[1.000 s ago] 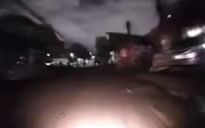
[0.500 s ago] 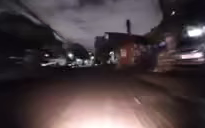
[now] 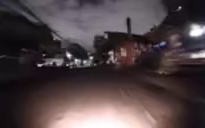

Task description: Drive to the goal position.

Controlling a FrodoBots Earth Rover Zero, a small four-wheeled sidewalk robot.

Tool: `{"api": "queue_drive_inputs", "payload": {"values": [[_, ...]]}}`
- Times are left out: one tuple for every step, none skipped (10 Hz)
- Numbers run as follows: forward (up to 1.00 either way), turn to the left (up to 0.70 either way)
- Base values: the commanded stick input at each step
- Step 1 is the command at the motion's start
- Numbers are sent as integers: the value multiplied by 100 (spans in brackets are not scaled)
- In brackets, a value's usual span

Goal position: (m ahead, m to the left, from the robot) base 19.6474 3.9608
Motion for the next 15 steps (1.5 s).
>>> {"api": "queue_drive_inputs", "payload": {"values": [[100,0],[100,0],[100,0],[100,0],[100,0],[100,0],[100,0],[100,18],[100,27],[100,19],[100,4],[100,0],[100,0],[100,0],[100,0]]}}
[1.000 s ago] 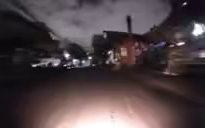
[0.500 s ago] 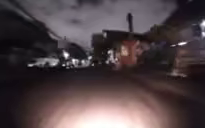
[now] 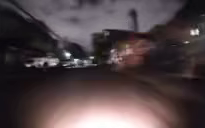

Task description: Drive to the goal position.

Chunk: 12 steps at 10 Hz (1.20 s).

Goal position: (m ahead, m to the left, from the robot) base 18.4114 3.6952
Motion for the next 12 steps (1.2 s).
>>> {"api": "queue_drive_inputs", "payload": {"values": [[100,0],[100,0],[100,0],[100,0],[100,0],[100,0],[100,0],[100,0],[100,0],[100,0],[100,0],[100,0]]}}
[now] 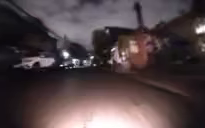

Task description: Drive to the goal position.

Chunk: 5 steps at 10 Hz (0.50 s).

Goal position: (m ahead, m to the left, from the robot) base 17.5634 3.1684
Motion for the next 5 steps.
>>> {"api": "queue_drive_inputs", "payload": {"values": [[100,0],[100,9],[100,27],[100,23],[100,0]]}}
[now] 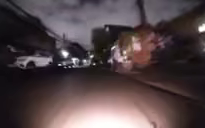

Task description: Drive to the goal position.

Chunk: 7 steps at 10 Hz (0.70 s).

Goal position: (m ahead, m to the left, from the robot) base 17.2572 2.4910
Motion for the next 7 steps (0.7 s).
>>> {"api": "queue_drive_inputs", "payload": {"values": [[100,0],[100,0],[100,0],[100,2],[100,27],[100,25],[100,0]]}}
